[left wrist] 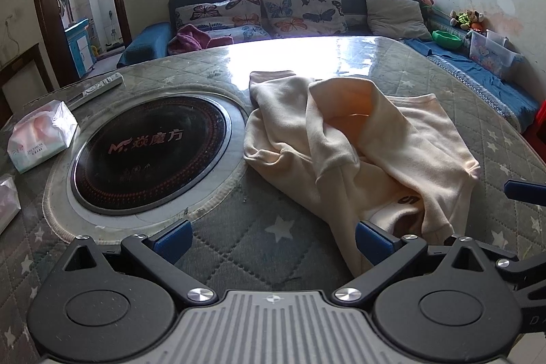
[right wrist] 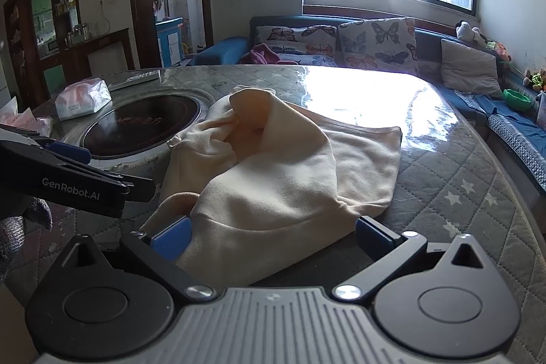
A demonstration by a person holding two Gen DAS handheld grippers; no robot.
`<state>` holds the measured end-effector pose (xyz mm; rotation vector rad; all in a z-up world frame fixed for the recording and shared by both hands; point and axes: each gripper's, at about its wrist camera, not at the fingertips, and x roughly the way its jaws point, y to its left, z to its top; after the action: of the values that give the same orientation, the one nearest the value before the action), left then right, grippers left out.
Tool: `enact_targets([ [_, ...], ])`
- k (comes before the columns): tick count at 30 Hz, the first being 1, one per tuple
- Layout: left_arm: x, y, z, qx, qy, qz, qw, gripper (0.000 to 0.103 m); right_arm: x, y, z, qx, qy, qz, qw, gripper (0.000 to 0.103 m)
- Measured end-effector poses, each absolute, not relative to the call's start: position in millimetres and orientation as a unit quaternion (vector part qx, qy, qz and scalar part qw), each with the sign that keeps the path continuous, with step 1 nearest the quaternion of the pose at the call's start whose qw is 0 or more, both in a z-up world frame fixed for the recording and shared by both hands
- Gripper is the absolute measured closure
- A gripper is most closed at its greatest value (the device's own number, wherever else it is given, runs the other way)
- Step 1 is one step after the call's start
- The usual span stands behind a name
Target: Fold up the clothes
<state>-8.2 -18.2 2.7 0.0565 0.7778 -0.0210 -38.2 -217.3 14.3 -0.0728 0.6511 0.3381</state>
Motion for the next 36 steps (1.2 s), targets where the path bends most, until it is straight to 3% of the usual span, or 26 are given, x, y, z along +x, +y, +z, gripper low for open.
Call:
enact_targets([
  [36,-66.6,-39.9,-6.7,0.069,0.384,-0.042,0.92,0.0,-79.3,-228.4,12.0,-0.053,0.311,0.138,0.939,0.0],
])
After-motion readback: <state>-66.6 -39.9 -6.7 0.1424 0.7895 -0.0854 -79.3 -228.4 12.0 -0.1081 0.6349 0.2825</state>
